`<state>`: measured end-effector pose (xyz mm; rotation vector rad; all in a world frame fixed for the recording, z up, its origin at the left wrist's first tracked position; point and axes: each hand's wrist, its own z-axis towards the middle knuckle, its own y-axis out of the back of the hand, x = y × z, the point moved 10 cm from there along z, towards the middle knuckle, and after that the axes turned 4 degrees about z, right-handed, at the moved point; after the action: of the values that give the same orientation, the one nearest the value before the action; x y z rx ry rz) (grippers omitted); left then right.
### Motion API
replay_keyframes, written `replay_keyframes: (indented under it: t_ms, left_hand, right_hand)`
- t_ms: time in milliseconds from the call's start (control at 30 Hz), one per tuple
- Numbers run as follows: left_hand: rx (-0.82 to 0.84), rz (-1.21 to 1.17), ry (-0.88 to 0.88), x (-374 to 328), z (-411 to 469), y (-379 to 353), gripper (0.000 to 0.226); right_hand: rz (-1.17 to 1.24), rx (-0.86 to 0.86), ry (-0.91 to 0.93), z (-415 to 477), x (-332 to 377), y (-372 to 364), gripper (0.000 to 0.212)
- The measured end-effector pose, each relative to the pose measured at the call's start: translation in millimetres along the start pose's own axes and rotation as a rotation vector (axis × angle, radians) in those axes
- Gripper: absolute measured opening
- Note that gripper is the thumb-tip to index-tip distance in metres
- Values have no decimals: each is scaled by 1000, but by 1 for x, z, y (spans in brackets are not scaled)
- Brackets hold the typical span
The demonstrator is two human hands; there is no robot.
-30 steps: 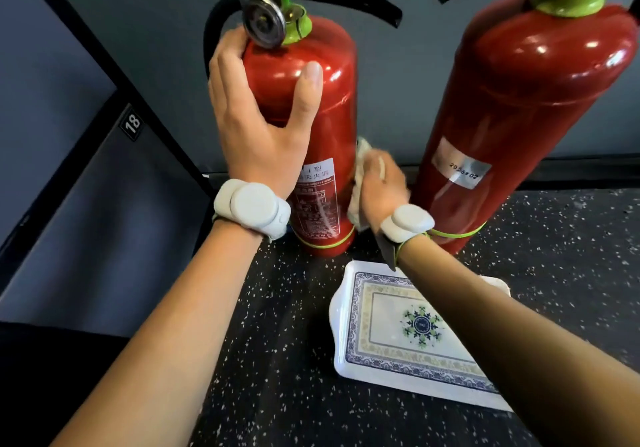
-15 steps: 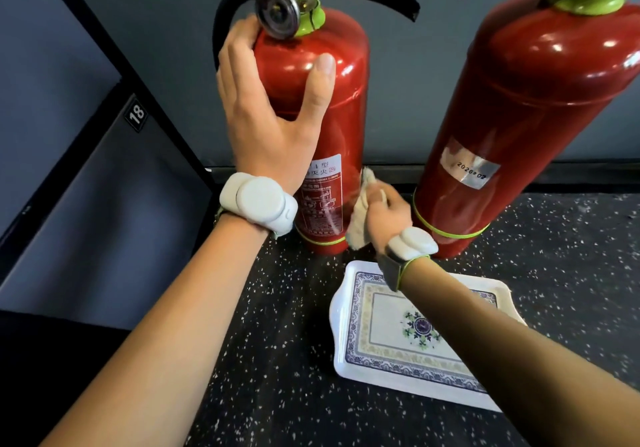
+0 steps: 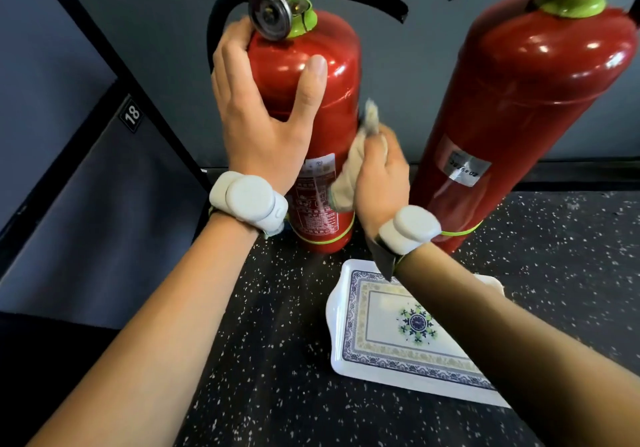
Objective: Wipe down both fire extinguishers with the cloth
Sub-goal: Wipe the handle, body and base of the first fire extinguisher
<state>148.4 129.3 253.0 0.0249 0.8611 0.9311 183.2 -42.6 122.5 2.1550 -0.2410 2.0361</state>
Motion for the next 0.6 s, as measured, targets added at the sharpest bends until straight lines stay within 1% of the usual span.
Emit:
replay_keyframes:
  t_ms: [67,100,167,234,300,367,434,467,501,534,601]
  left_hand:
    - [2,6,-3,-1,0,0,70]
    - [-1,9,0,-1,-1,2,69]
    - [-6,9,3,-2,-1,1,70]
    - [-15,3,-4,-3,0,1,70]
    - [-28,6,-21,-3,0,3,68]
    - [-32,22,-35,-2,-1,1,67]
    - [-40,16,-36,-4,-1,2,66]
    - [-45,7,-33,-5,-1,3,66]
    - [-52,0,-33,-7,0,4,66]
    - [-55,-7,-33,-7,0,3,65]
    - [-55,-14,-38,-7,0,3,66]
  right_hand:
    - [-99,49,-159,2,-45,1,36]
    - [-97,74,-211,2,-60,1,36]
    - [-58,94,-236,2,-66,-2,38]
    - [27,88,-173,4,-45,-8,44]
    - [185,93,-60,2,-15,-12,55]
    - [284,118,87,-4,10,-14,54]
    - [264,95,218,-16,21,-10,49]
    - [225,60,247,-19,17,-9,48]
    - [181,31,242,-20,7,-8,48]
    - [133,2,193,-17,-13,-7,50]
    - [39,-11,29,-11,-62,-7,53]
